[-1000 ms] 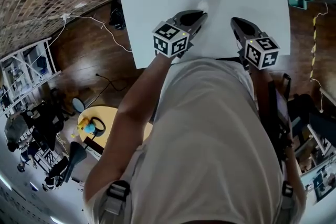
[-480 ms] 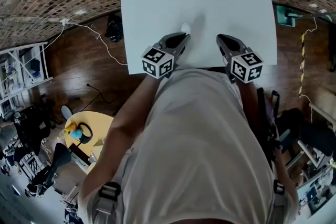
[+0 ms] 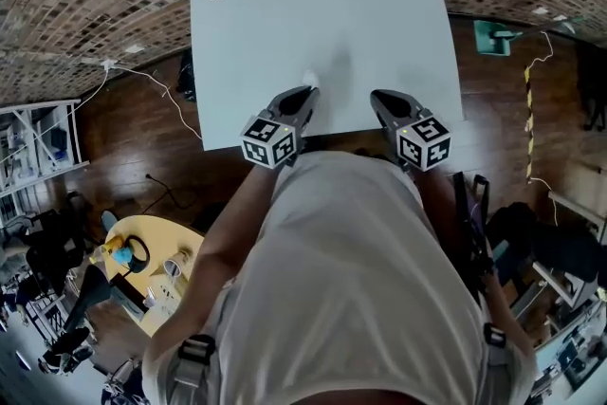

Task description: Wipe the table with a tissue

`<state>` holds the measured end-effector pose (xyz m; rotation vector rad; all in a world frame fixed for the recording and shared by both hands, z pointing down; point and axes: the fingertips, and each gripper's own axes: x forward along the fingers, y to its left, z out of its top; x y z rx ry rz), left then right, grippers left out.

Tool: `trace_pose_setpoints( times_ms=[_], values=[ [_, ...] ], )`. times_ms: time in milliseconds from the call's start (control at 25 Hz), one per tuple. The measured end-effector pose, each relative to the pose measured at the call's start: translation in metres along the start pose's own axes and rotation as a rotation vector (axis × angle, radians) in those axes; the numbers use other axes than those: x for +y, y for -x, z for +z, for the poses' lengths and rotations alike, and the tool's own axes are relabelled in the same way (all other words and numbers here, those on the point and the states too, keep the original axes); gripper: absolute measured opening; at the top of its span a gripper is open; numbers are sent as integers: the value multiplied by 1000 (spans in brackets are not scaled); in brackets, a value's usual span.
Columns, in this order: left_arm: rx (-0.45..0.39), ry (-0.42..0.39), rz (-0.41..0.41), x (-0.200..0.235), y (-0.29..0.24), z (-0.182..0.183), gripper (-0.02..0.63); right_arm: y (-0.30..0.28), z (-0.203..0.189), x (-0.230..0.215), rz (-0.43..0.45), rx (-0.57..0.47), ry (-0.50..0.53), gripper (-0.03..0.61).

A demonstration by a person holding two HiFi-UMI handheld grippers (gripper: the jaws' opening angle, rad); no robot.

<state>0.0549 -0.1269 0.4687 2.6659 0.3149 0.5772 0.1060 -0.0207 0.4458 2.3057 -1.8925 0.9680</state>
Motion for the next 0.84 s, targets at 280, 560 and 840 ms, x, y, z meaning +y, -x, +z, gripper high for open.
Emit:
trace_pose_setpoints(
  times_ms=[280,560,840],
  values=[
    [-22,-24,30,-36,-6,2,21,26,3,2,69,-22,3,8],
    [-10,-43,47,-60,4,-9,21,37,3,9,127,-19,40,8],
    [-12,-43,54,-96,-8,-24,21,76,-17,-7,107,-33,19,8]
  ],
)
